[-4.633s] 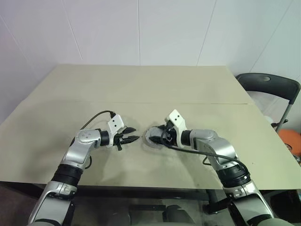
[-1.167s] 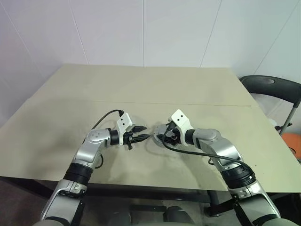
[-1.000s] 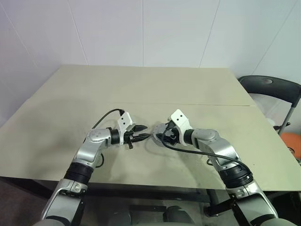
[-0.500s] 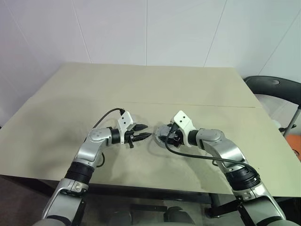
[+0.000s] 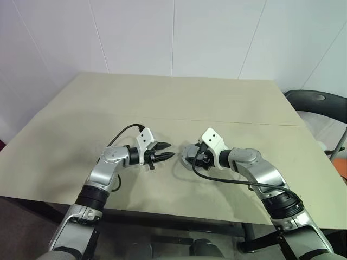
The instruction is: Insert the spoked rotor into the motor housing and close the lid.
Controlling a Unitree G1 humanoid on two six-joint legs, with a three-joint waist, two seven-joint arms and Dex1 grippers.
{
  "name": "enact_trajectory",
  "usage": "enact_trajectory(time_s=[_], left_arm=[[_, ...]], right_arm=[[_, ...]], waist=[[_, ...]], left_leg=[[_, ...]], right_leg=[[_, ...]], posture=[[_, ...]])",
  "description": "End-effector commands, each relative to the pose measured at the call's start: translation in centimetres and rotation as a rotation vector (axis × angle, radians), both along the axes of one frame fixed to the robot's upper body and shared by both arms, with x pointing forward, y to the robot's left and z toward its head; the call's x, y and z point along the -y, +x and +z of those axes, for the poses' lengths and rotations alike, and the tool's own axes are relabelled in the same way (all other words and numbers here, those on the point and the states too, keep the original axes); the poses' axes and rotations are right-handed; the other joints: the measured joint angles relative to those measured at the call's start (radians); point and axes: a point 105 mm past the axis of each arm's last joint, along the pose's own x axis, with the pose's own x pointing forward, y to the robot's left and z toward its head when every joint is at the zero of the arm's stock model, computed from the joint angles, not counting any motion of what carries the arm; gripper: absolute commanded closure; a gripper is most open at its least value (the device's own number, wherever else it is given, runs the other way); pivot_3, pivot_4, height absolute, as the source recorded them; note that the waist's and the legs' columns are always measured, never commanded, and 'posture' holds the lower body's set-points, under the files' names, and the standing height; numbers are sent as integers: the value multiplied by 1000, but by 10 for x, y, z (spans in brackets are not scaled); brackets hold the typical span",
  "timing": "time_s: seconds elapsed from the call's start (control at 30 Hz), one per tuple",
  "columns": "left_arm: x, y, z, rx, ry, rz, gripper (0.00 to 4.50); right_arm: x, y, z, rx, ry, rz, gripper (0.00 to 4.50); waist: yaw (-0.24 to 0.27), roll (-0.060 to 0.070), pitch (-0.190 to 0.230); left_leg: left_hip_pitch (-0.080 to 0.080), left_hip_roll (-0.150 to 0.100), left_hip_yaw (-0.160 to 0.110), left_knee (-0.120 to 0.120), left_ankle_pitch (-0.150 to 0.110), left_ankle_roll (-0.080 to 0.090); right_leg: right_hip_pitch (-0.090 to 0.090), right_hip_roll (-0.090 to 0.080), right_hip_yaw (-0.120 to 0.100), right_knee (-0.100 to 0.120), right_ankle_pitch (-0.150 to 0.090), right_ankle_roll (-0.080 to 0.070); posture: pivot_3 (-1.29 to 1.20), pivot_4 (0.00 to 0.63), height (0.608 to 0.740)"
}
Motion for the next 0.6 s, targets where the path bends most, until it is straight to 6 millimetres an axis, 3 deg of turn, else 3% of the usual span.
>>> enact_trajectory(time_s=[0.03,0.3,0.6], left_arm=[[6,4,13,56,-7,-11,2560],[10,5,13,60,-6,-15,2560],[21,7,16,57,-53,-24,2560]], right_arm=[[18,4,-25,-98,25,-138,1192],[4,-41,-48,-271,14,67,1192],[16,-35,-55,-240,-79,28,1192]], waist=[[-4,0,0],[-11,0,-1],[3,0,-2]], left_leg=[[0,0,0,0,0,0],[-2,0,0,-1,0,0],[-1,0,0,-3,-4,6]], right_leg=[[0,0,0,0,0,0],[1,0,0,-1,1,1],[2,0,-1,0,-1,1]], posture=[[0,0,740],[0,0,740],[0,0,740]])
